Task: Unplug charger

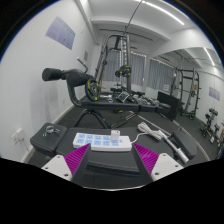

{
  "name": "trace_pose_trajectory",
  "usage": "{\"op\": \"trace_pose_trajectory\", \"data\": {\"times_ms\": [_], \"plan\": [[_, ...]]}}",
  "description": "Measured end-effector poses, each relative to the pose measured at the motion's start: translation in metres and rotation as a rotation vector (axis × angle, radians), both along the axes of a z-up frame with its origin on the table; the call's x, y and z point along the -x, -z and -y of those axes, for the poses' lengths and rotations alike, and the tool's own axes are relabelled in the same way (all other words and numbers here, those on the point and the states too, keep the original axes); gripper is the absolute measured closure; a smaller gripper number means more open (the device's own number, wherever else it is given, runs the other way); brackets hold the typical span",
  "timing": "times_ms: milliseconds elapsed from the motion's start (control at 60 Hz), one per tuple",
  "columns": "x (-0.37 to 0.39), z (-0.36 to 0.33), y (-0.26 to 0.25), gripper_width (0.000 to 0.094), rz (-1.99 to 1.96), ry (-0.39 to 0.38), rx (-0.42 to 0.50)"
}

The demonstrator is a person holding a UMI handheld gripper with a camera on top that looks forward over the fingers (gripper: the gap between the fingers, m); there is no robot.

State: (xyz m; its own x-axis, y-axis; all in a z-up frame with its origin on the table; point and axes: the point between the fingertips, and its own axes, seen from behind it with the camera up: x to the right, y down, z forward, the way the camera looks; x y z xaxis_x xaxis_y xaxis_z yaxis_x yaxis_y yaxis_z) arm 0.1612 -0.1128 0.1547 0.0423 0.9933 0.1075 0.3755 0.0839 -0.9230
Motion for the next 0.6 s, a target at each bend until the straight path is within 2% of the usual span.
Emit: {"op": "trace_pose_trajectory", "data": {"times_ms": [133, 433, 600], "plan": [[0.046, -0.008, 0.026, 0.0078, -0.002, -0.029, 0.025], [0.172, -0.03, 0.094, 0.0083, 0.03, -0.021, 0.031], [0.227, -0.033, 0.109, 0.0077, 0.043, -0.025, 0.025]]}}
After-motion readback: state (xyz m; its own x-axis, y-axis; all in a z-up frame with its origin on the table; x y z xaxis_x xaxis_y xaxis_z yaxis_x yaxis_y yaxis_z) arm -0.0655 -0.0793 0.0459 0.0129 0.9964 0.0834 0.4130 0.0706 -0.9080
